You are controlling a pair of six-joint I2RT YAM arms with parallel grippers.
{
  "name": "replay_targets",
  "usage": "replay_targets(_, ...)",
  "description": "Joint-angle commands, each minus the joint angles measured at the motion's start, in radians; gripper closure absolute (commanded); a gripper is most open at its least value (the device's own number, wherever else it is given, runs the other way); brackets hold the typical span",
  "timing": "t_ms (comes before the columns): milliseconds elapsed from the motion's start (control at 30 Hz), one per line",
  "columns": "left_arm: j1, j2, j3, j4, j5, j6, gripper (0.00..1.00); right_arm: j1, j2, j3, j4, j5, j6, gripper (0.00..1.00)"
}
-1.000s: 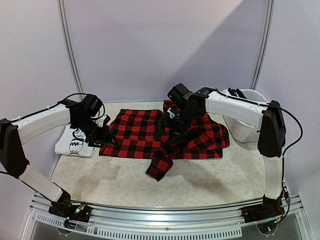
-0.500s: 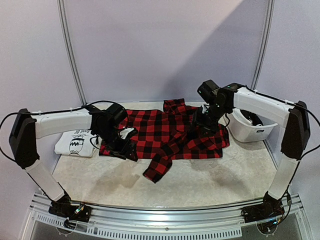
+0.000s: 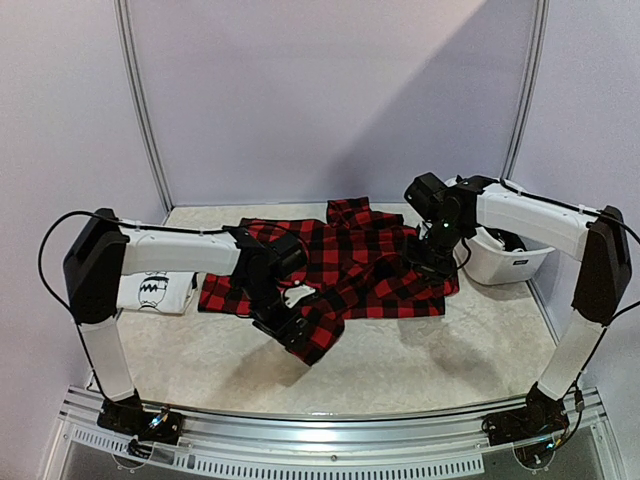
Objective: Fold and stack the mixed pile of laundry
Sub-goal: Adjust the flattened shirt at the center of the board.
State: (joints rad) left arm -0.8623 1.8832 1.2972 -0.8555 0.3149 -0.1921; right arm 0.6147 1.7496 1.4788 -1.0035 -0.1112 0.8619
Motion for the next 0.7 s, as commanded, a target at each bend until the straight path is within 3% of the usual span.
replay_targets(0, -0.044, 0.056, 0.034, -0.021, -0.107, 0.016, 0.35, -0.007, -0.016, -0.006, -0.024, 0.028, -0.016, 0.51)
replay_targets(200, -0.053, 0.102, 0.05, 0.003, -0.246, -0.035, 0.39, -0.007, -0.031, -0.017, -0.041, 0.031, -0.022, 0.52)
replay_targets(433, -0.059, 0.142, 0.03, 0.07, -0.216, -0.064, 0.7, -0.007, -0.074, -0.064, -0.058, 0.046, -0.024, 0.52)
replay_targets(567, -0.061, 0.104, 0.033, 0.067, -0.257, -0.057, 0.99, -0.006, -0.096, -0.096, -0.053, 0.05, -0.018, 0.53)
replay_targets(667, -0.061, 0.041, 0.062, 0.028, -0.358, -0.039, 1.0, -0.007, -0.111, -0.115, -0.047, 0.055, -0.014, 0.54)
